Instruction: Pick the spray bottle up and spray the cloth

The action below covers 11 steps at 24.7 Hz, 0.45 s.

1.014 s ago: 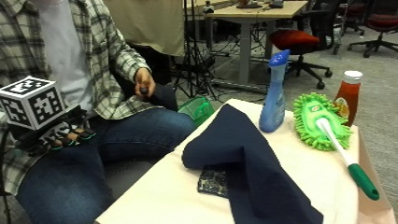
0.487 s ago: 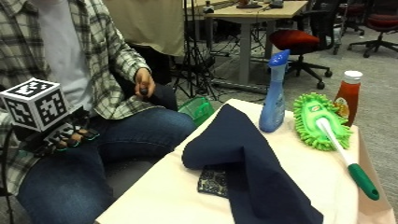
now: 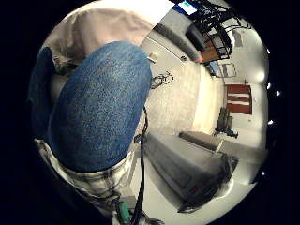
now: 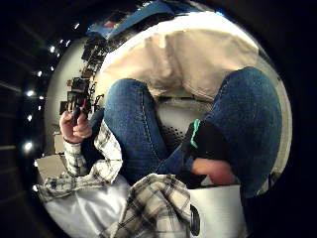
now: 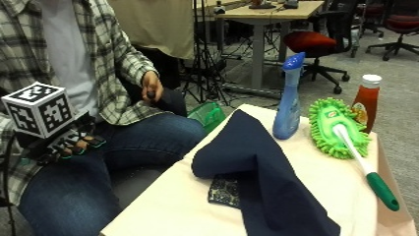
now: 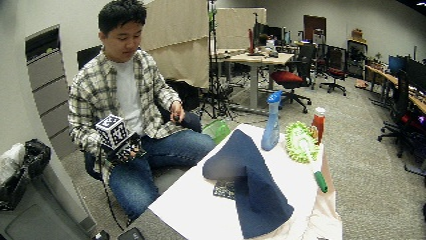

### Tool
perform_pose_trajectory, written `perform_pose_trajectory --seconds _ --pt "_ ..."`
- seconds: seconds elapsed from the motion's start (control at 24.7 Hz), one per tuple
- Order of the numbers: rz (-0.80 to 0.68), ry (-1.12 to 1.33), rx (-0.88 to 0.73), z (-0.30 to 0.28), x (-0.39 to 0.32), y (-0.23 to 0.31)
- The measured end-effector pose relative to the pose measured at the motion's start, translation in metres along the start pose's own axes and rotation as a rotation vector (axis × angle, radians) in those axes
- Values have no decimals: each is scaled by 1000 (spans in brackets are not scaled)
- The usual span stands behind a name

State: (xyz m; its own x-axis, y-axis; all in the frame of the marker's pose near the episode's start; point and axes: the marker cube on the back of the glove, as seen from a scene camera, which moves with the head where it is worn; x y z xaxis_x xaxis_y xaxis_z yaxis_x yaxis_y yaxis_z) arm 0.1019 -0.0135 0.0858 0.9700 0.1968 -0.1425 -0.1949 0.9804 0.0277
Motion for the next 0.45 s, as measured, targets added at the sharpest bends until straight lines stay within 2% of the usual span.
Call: perform_pose_trajectory --seconds 0.45 --pt "3 -11 2 1 2 1"
